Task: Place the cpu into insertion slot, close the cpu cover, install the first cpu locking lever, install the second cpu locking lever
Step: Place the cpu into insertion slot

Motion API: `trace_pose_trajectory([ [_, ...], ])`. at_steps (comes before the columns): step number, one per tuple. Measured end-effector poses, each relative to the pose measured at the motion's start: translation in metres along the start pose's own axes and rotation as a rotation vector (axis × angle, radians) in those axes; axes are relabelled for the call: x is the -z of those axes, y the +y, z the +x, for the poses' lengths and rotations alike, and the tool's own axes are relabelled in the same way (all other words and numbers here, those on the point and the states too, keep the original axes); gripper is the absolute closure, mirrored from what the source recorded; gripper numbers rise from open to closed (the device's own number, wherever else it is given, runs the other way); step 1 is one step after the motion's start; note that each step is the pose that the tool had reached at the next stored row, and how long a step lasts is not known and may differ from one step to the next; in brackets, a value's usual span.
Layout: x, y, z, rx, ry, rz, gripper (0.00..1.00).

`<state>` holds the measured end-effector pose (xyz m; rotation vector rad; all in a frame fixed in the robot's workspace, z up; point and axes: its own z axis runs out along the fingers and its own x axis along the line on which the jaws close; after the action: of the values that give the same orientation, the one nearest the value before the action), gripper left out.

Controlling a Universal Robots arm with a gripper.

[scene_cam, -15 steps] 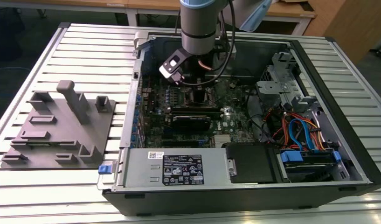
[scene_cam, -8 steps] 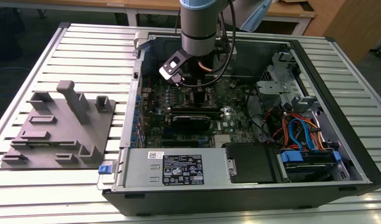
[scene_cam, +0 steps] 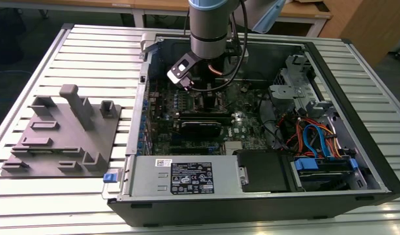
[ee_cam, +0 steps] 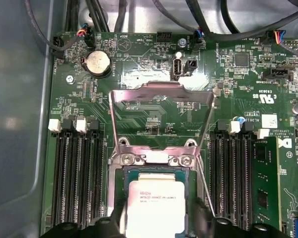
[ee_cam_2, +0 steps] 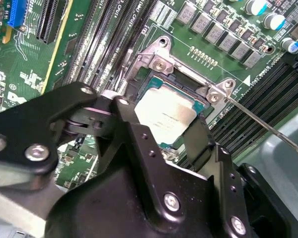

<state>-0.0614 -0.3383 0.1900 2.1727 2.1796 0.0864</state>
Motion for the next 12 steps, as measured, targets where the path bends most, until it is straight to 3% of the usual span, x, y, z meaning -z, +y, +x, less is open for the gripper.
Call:
trace_pose_trajectory([
  [1,0.0,0.0,0.0,0.0,0.0002,-0.0001,0.4],
  [7,-0.0002,0.0,0.0001,-0.001,0.0098,0.0,0.4],
  [12,-0.0005,0.0,0.0001,-0.001,0.011,-0.0001,0.39],
])
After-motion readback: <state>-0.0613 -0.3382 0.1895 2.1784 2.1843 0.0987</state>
